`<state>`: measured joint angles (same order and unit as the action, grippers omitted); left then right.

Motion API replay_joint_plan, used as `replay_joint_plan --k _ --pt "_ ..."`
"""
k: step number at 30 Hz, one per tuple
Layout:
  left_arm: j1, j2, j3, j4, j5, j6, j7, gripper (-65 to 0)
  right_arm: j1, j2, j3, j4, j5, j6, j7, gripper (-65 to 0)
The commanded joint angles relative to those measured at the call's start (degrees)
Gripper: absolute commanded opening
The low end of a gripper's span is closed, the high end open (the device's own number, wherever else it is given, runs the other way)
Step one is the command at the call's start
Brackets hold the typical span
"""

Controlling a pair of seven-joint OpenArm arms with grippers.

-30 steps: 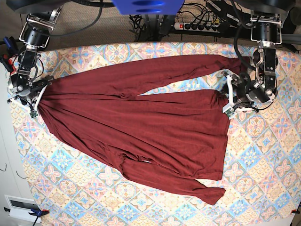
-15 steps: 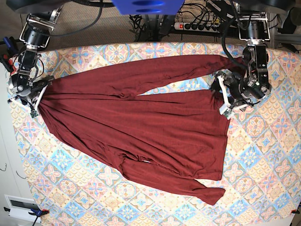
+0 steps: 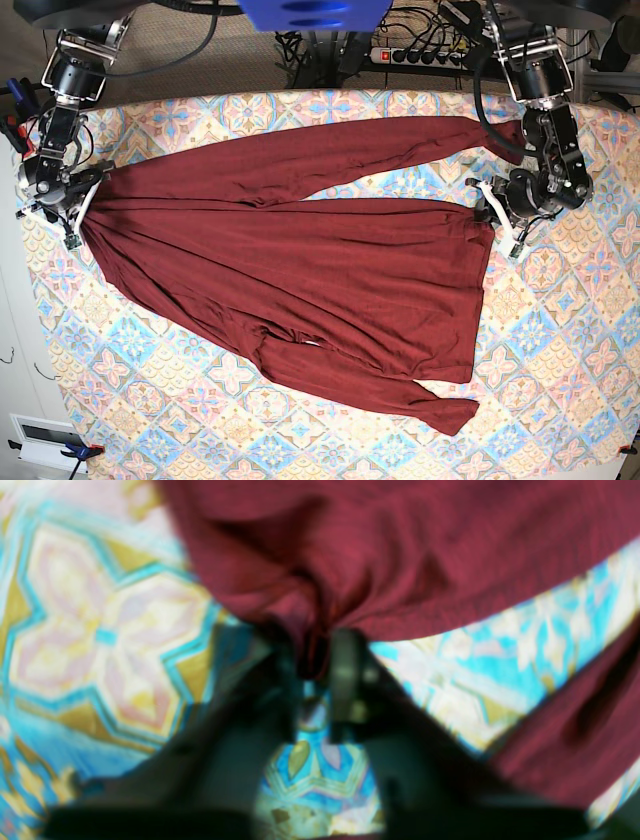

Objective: Layout the t-shirt on the table in an organized manner, then fold the t-shirt properly
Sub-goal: 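Release and regrasp the shirt edge lower with the left gripper, then pull the shirt edge outward with the left gripper to straighten it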

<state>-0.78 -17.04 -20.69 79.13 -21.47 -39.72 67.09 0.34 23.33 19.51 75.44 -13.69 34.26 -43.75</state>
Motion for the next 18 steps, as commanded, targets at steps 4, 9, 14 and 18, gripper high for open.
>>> replay_joint_plan --k 4,9,14,18 --pt "0.3 -1.0 -4.2 0.3 0.8 -0.3 4.9 -65.0 0.9 1.5 0.4 0.9 -0.2 -0.5 0.4 -61.3" --pt "1.6 -6.0 -8.5 0.0 -3.4 -0.3 5.0 -65.0 0.9 1.5 0.4 1.1 -0.2 -0.5 0.4 -61.3" --pt "3.5 -10.5 -10.4 -0.1 -8.6 -0.3 4.8 -65.0 0.8 1.5 0.1 1.2 -0.2 -0.5 0.5 -61.3" --pt "4.2 -11.1 -11.5 -0.1 -9.4 -0.3 4.7 -65.0 0.7 1.5 0.0 1.9 -0.2 -0.5 0.5 -61.3"
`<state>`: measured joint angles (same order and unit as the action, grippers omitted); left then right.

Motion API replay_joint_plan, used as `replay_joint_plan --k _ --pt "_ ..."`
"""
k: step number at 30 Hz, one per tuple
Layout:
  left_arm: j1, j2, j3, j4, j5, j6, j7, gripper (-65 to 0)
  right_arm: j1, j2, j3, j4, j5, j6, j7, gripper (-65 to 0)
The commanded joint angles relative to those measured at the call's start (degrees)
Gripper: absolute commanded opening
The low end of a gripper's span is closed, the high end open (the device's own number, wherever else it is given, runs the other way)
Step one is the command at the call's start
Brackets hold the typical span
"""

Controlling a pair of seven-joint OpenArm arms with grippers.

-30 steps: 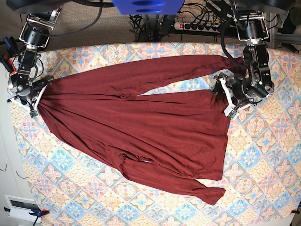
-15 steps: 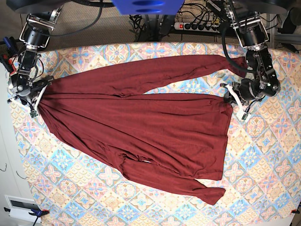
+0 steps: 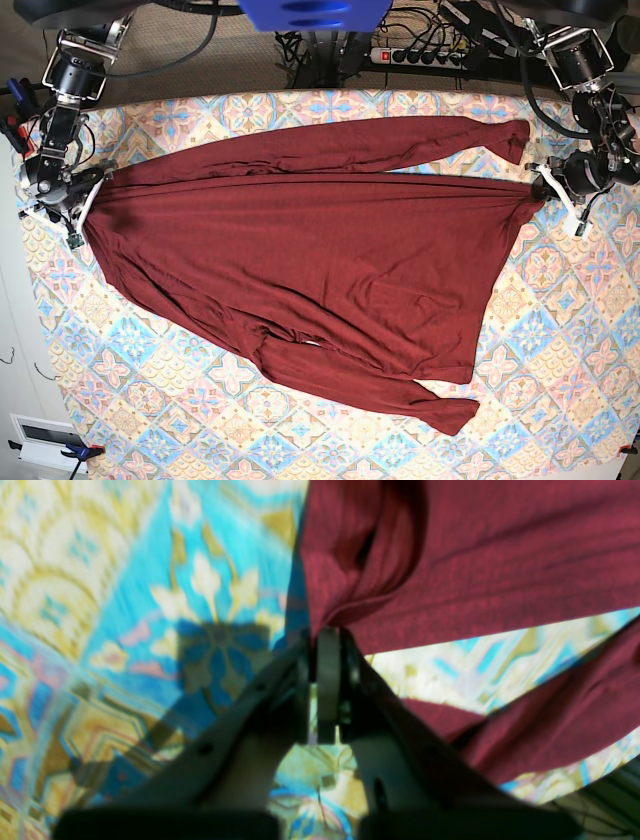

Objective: Layout the t-shirt on the table in an organized manner, then fold the t-shirt properly
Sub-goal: 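Pull the shirt edge outward with the left gripper to straighten it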

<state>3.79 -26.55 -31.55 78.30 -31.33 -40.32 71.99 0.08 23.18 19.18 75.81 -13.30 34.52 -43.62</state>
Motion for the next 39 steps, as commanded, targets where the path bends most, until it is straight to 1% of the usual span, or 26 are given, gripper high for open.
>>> replay_joint_plan --k 1,6,9,13,16,18,20,22,24,27,29,31,35,38,39 --pt "-0.3 -1.5 -0.7 0.8 0.6 0.3 -0.3 -65.0 0.8 1.6 0.2 2.2 -0.5 -0.7 0.4 -61.3" --pt "-0.1 -1.1 -0.7 0.7 0.8 0.3 -1.5 -65.0 -0.5 1.5 0.2 4.7 -0.5 -0.6 0.0 -61.3" --pt "1.9 -1.5 -0.7 0.7 0.7 0.3 -1.5 -65.0 -0.6 1.5 0.3 4.6 -0.5 -0.6 0.0 -61.3" --pt "4.9 -2.9 -0.7 1.0 0.4 0.3 -1.5 -65.0 -0.6 1.5 0.4 4.2 -0.5 -0.6 0.0 -61.3" --pt "6.0 -3.0 -0.8 1.1 0.3 0.3 -1.5 -65.0 -0.6 1.5 0.4 4.1 -0.5 -0.6 0.1 -61.3" --pt "7.0 -4.0 -0.8 1.1 0.1 0.3 -1.4 -65.0 -0.6 1.5 0.3 4.1 -0.5 -0.6 0.1 -61.3" --pt "7.1 -4.0 -0.8 1.1 -0.4 0.3 -1.2 -65.0 -0.6 1.5 0.3 4.1 -0.5 -0.6 0.1 -61.3" --pt "7.2 -4.1 -0.8 1.1 -1.9 0.3 -1.0 -60.9 -0.6 1.5 0.3 4.1 -0.6 -0.6 0.1 -61.2" --pt "8.5 -4.2 -2.9 1.1 -4.0 0.3 -1.0 -54.2 -0.6 1.5 0.3 4.1 -0.6 -0.6 0.0 -61.2" --pt "9.4 -4.1 -7.6 1.1 -5.9 0.3 -0.9 -48.7 -0.6 1.5 0.3 4.1 -0.6 -0.6 0.0 -61.2" --pt "9.4 -4.1 -8.9 1.1 -6.7 0.3 1.1 -46.0 -0.6 1.5 0.3 4.1 -0.6 -0.6 0.0 -61.2" --pt "9.4 -4.1 -9.1 1.1 -7.1 0.3 2.9 -45.7 -0.6 1.5 0.3 4.1 -0.6 -0.6 0.0 -61.2" --pt "10.2 -4.1 -9.1 1.4 -7.6 0.3 3.9 -45.8 -0.6 1.5 0.3 4.1 -0.6 -0.6 0.0 -61.2" --pt "13.7 -4.0 -8.2 7.0 -9.4 0.3 3.8 -45.8 -0.6 1.5 0.3 4.1 -0.6 -0.6 0.0 -61.2" --pt "15.1 -3.9 -6.7 9.6 -10.3 0.3 3.8 -45.8 -0.6 1.5 0.3 4.1 -0.6 -0.6 0.0 -61.2"
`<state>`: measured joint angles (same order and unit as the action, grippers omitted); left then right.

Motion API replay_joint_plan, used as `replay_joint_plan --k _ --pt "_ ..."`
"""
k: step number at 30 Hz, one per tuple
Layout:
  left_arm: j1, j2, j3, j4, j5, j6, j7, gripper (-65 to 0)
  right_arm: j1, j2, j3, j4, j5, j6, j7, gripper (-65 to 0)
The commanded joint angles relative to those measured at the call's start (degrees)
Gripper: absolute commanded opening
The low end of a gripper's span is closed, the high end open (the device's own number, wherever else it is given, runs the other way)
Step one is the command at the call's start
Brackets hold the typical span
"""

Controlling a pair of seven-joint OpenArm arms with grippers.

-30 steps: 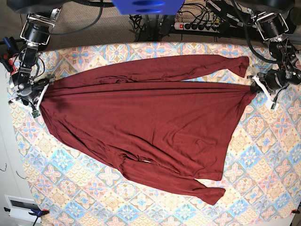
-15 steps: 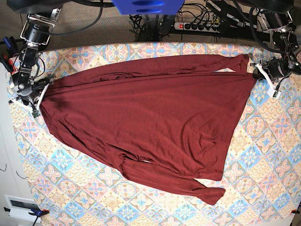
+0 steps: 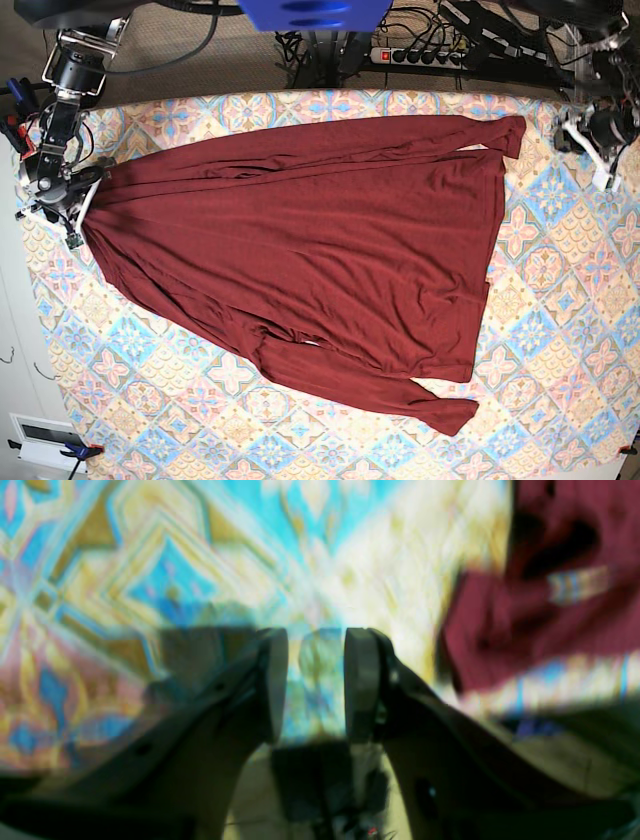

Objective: Layout the t-shirt on the table in an organized manner, then fold the t-shirt properly
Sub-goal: 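Pull the shirt edge outward with the left gripper to straighten it, then regrasp the shirt edge with the left gripper and pull it taut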

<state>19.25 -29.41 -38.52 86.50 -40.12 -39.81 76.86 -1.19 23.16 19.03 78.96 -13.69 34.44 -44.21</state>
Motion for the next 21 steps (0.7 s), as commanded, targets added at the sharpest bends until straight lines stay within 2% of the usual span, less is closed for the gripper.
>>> replay_joint_plan --k 1,5,10,13,18,21 --pt "0.7 -1.1 1.9 3.2 -2.2 -0.2 -1.0 -45.8 0.7 1.5 0.4 0.9 -0.2 -0.5 0.6 -61.2" --pt "2.9 -1.1 6.7 8.9 -3.4 -0.2 -1.0 -45.1 0.7 1.5 0.4 0.9 -0.3 -0.5 0.6 -61.2" --pt "2.9 -1.1 10.4 9.5 -3.4 -0.2 -1.0 -44.3 0.7 1.5 0.4 0.9 -0.3 -0.5 0.6 -61.2" --pt "2.9 -1.1 12.4 9.6 -3.5 -0.2 0.0 -39.1 0.7 1.5 0.4 0.9 -0.3 -0.5 0.6 -61.2" --pt "2.9 -1.2 13.3 9.8 -3.7 -0.2 1.5 -22.5 0.8 1.5 0.4 0.9 -0.3 -0.5 0.6 -61.2" --pt "2.9 -1.2 13.3 9.8 -3.4 -0.2 1.5 -18.6 0.8 1.5 0.4 0.9 -0.3 -0.5 0.6 -61.2"
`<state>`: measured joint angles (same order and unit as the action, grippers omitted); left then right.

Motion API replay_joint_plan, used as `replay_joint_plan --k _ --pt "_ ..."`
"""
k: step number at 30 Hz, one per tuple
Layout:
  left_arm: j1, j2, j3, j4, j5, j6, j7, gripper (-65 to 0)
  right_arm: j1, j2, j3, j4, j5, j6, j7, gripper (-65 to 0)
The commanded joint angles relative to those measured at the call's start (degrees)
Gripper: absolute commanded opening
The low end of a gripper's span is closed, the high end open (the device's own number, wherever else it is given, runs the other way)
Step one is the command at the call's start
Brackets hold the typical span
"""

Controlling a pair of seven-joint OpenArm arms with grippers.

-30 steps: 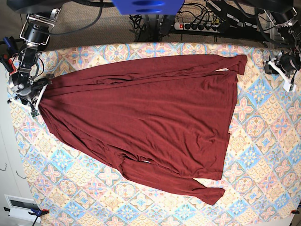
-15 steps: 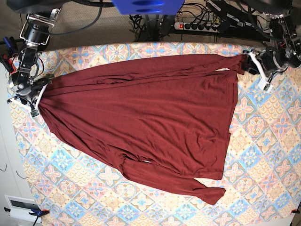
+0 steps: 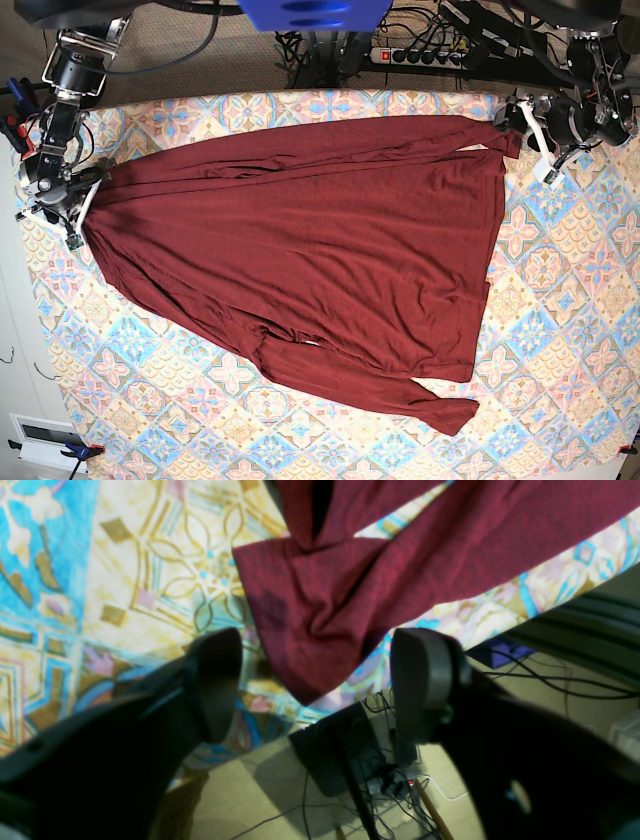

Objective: Layout the t-shirt on the table in an organized manner, then fold the t-shirt properly
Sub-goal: 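Regrasp the shirt edge with the left gripper and pull it taut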

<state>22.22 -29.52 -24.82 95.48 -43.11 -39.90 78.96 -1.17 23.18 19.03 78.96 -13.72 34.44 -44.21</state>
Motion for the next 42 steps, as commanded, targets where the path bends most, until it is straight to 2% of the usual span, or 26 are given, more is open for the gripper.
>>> replay_joint_plan --k 1,8,12,14,16,20,23,28,35,42 --pt "-0.1 -1.1 -0.5 0.8 -0.4 -0.1 -0.7 -18.6 0.8 1.5 0.4 0.9 -0.3 -0.5 0.6 -61.2" --pt "-0.1 -0.8 -0.2 0.5 -0.2 -0.1 -0.7 -18.6 0.8 1.5 0.4 0.9 -0.3 -0.5 0.6 -61.2" --pt "-0.1 -0.9 4.2 0.3 0.2 -0.1 -0.7 -22.0 0.8 1.5 0.4 0.9 -0.3 -0.5 0.6 -61.2" --pt "-0.4 -0.9 7.2 -0.3 1.4 -0.1 -0.7 -27.8 0.8 1.5 0.4 0.9 -0.3 -0.5 0.6 -61.2" --pt "-0.5 -1.0 9.0 -0.9 1.9 -0.1 -0.7 -36.6 0.8 1.5 0.4 0.9 -0.3 -0.5 0.6 -61.2" --pt "-1.2 -1.1 9.4 -0.8 1.6 -0.1 -0.7 -65.0 0.8 1.5 0.4 0.9 -0.3 -0.5 0.6 -61.2" --pt "-0.9 -1.9 9.6 2.6 0.6 -0.1 -0.4 -65.0 0.9 1.5 0.4 0.9 -0.3 -0.5 0.6 -61.2" --pt "-0.6 -3.4 9.0 8.9 -6.6 -0.1 -0.6 -65.0 0.9 1.5 0.4 0.9 -0.3 -0.5 0.6 -61.2" --pt "-6.9 -2.7 1.2 10.9 -15.0 -0.1 -0.5 -65.0 0.9 1.5 0.4 0.9 -0.3 -0.5 0.6 -61.2" --pt "-16.0 2.7 -4.9 9.6 -15.5 -0.1 -0.2 -65.0 0.9 1.5 0.4 0.9 -0.3 -0.5 0.6 -61.2"
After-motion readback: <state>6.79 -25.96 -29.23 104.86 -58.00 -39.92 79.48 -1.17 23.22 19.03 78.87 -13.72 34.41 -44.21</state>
